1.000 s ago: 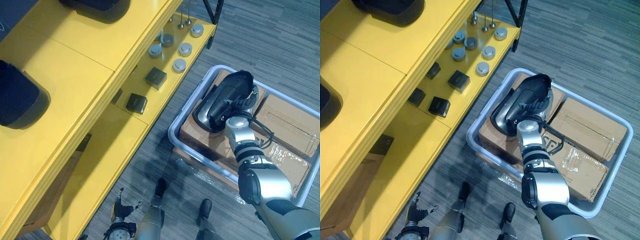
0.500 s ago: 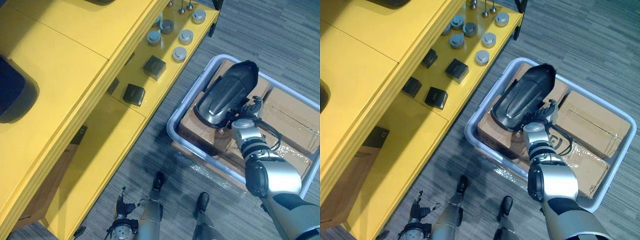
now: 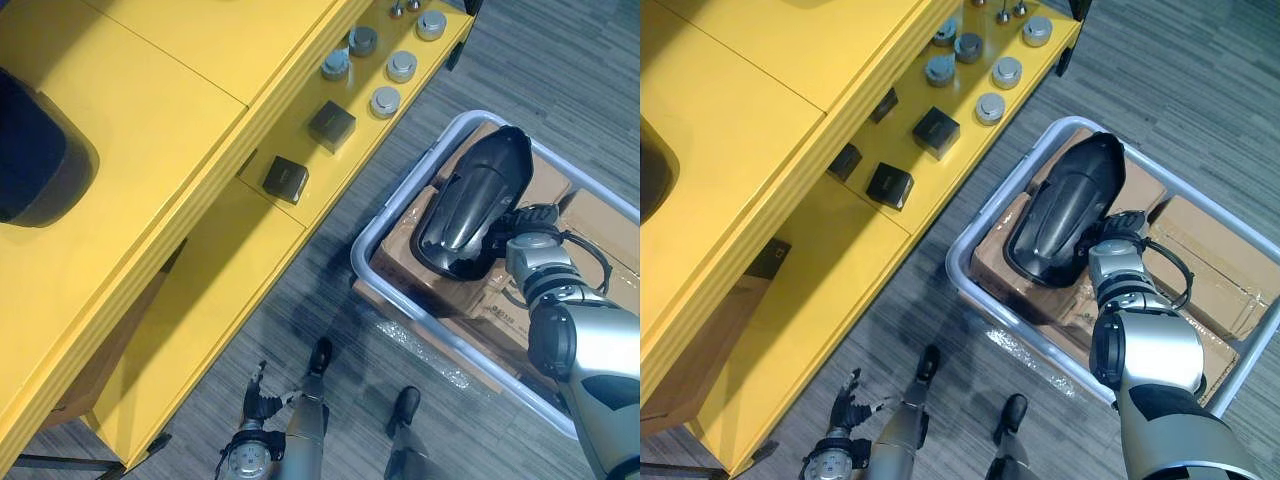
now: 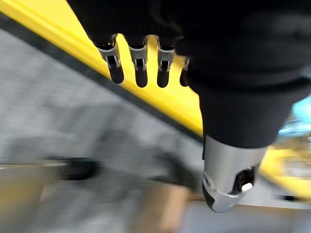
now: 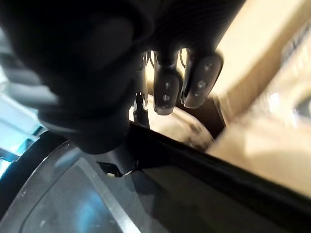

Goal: Walk over and take plastic housings, then place them on the shelf

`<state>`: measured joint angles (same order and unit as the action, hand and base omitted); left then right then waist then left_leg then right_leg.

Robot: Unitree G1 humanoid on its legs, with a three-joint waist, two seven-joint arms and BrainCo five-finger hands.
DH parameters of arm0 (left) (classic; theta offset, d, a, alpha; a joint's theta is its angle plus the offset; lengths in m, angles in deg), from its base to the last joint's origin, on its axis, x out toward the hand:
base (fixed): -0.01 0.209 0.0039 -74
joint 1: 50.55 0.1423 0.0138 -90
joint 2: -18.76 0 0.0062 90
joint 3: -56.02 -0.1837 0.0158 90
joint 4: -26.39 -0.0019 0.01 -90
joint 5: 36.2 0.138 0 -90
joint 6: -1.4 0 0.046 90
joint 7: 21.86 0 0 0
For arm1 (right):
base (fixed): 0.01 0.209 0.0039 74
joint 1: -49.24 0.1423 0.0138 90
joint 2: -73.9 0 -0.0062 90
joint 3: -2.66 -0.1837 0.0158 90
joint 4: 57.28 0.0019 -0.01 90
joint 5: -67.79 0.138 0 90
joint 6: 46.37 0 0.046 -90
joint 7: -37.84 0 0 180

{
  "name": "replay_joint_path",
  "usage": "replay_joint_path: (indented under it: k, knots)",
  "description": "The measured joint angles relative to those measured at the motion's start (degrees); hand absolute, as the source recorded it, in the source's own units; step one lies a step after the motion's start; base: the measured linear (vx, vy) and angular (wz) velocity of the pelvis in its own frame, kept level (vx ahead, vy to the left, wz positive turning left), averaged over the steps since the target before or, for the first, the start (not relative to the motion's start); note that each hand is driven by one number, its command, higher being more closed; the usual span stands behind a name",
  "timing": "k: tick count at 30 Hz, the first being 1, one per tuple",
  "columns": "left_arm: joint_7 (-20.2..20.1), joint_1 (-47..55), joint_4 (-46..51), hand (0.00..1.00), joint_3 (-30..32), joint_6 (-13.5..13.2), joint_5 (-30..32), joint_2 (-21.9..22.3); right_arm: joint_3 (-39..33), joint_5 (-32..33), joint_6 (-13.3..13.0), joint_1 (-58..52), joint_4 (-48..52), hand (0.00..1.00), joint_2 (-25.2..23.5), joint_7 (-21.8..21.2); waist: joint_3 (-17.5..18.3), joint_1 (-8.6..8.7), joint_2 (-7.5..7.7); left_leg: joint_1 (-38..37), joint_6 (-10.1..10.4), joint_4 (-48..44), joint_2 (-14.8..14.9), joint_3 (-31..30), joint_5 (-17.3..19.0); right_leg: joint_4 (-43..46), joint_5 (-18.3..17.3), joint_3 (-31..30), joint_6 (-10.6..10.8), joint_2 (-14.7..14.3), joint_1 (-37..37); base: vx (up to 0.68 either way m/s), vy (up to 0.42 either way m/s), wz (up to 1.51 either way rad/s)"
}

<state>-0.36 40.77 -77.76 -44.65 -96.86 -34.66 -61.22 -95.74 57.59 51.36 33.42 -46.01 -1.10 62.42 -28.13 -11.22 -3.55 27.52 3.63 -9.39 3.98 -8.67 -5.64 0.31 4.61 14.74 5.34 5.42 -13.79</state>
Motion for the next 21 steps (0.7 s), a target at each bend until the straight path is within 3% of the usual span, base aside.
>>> replay_joint_path:
  k: [4, 8, 14, 16, 18, 21]
  knots:
    - [-2.0, 2.0, 16.0, 0.0, -1.1, -1.5, -2.7, 0.4, 5.7, -8.2, -0.1, -5.3, 10.7, 1.0, 0.8, -0.1, 0.1, 2.87, 0.07, -3.4, -0.1, 2.8, 0.1, 1.4, -1.0, 0.0, 0.0, -0.5, 0.0, 0.3, 1.6, 0.03, -0.018, -0.13]
    - [-5.0, -0.3, 19.5, 0.0, -2.7, -1.8, -6.9, 0.4, 9.2, -15.8, -0.1, -12.5, 22.8, 1.0, 0.5, -0.7, 1.1, 4.71, 0.64, -7.9, 0.1, 7.6, 1.1, 4.1, -3.0, 0.0, 0.0, -3.1, -0.1, 0.1, 2.5, 0.03, -0.037, -0.28]
    - [-8.0, -11.1, 13.9, 0.0, -6.0, -1.1, -17.3, -1.5, 12.1, -21.4, -0.2, -19.3, 35.4, 1.0, -2.8, -2.1, 5.5, 7.58, 1.49, -12.6, 0.9, 13.9, 2.7, 6.6, -5.6, -0.2, 0.1, -4.8, -0.2, -1.0, 2.9, 0.01, -0.042, -0.23]
    - [-8.8, -16.5, 8.4, 0.0, -9.1, -0.4, -23.1, -2.5, 13.7, -21.9, -0.3, -20.9, 39.9, 1.0, -3.2, -2.2, 7.0, 8.19, 1.84, -13.0, 0.9, 14.3, 2.9, 7.0, -5.8, -1.0, 0.4, -5.0, -0.6, -1.3, 3.2, -0.01, 0.005, -0.11]
    - [-9.8, -21.9, 2.5, 0.0, -11.9, 0.2, -33.5, -3.2, 14.7, -21.9, -0.4, -22.0, 45.1, 1.0, -6.0, -2.1, 8.6, 10.08, 2.2, -13.4, 1.1, 14.3, 3.1, 7.0, -5.9, -1.8, 0.7, -4.9, -1.1, -1.5, 4.0, 0.0, 0.0, 0.0]
    - [-10.0, -24.6, 0.5, 0.0, -14.2, 0.3, -43.4, -3.1, 16.0, -21.9, -0.6, -25.0, 51.5, 1.0, -8.7, -2.0, 10.5, 10.92, 2.28, -15.0, 1.1, 14.4, 3.3, 7.7, -5.9, -2.0, 0.8, -5.5, -1.1, -1.6, 5.3, 0.01, 0.028, -0.1]
